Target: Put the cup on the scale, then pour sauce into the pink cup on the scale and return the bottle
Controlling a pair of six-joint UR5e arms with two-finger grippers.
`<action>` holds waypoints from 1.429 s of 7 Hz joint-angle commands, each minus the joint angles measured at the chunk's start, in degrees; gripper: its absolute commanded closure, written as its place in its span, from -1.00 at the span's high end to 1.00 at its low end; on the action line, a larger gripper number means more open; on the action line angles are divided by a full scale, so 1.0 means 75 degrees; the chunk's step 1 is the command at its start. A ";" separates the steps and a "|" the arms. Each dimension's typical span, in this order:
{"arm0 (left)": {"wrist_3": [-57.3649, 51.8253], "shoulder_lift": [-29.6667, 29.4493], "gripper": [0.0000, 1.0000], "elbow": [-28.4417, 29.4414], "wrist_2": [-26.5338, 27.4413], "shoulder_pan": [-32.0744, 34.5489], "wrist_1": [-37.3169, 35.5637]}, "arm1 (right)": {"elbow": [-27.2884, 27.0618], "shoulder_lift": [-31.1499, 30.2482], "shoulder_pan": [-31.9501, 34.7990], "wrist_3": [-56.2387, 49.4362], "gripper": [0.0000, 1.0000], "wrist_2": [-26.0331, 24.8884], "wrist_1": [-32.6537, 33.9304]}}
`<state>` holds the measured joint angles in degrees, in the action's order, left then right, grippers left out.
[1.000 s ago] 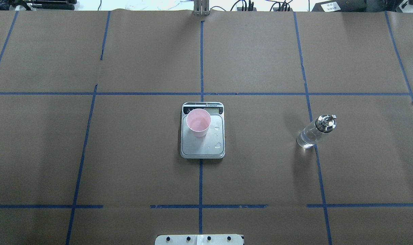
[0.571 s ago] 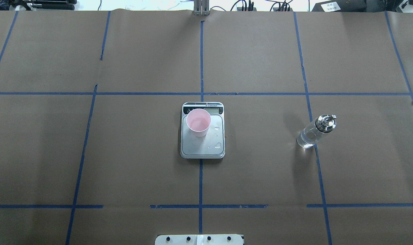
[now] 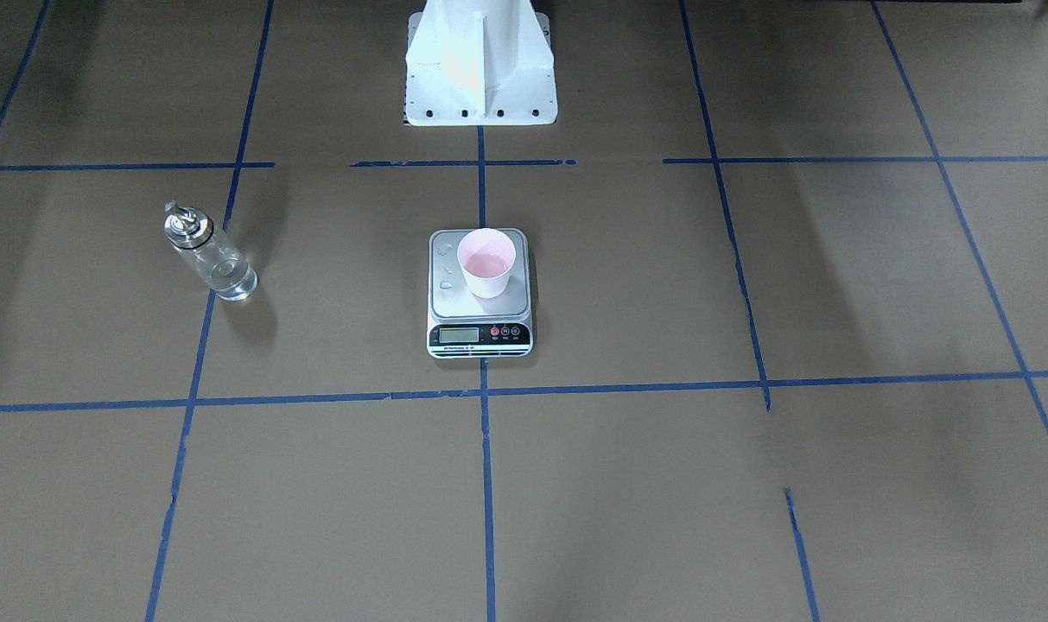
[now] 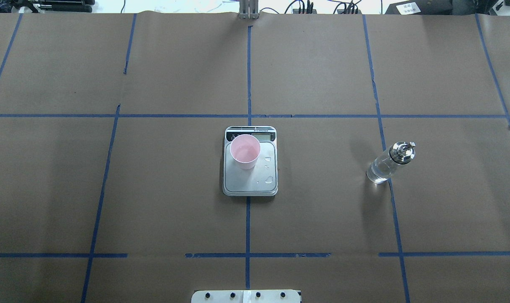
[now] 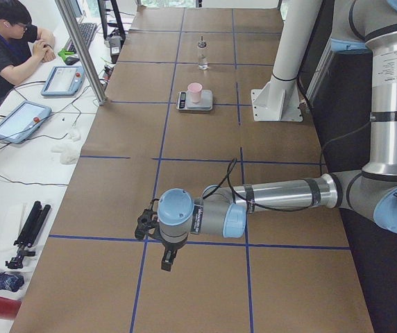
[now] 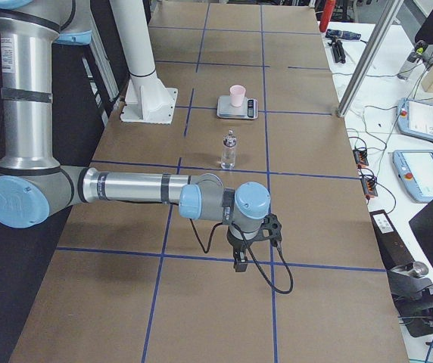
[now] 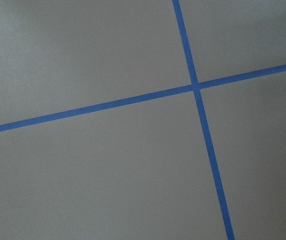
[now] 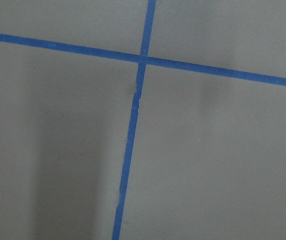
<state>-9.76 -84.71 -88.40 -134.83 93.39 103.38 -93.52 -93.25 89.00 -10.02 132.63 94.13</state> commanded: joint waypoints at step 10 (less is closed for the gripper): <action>0.0000 -0.0049 1.00 -0.0132 0.0071 -0.0007 -0.0776 | 0.0000 0.0000 -0.0008 0.0000 1.00 -0.0001 -0.0012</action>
<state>-9.75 -85.03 -89.19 -134.31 93.34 98.01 -93.52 -93.25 88.95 -10.01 132.63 94.04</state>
